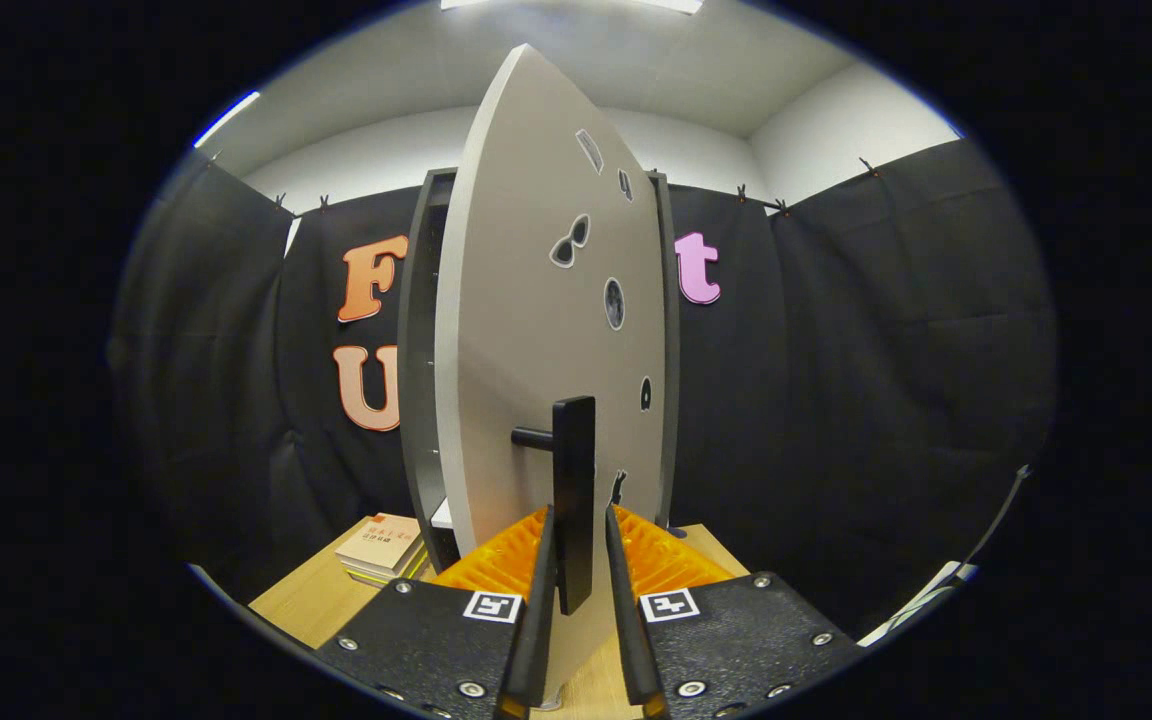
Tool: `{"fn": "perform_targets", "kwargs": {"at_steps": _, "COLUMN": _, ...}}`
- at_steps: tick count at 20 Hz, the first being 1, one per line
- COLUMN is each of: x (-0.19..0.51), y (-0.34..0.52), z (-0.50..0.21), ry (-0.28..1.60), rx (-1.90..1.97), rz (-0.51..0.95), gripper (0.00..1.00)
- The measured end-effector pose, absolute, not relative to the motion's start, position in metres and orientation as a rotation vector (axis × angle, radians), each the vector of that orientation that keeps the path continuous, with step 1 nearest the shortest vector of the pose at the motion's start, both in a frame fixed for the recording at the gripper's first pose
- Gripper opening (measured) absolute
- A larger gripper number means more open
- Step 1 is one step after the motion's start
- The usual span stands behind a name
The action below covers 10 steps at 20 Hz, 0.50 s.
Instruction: Open the shoe cabinet door, grab the shoes and put them into the shoe cabinet, then close the shoe cabinet door.
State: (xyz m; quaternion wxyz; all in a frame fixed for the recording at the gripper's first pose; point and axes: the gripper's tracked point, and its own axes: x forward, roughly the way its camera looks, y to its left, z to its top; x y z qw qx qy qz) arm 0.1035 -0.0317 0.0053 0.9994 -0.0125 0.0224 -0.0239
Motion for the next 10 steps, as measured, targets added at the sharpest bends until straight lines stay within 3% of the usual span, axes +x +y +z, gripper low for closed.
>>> {"fn": "perform_targets", "kwargs": {"at_steps": 10, "x": 0.094, "y": -0.076, "z": 0.003, "ry": 0.051, "rx": -0.005, "rz": -0.18, "gripper": 0.3}}
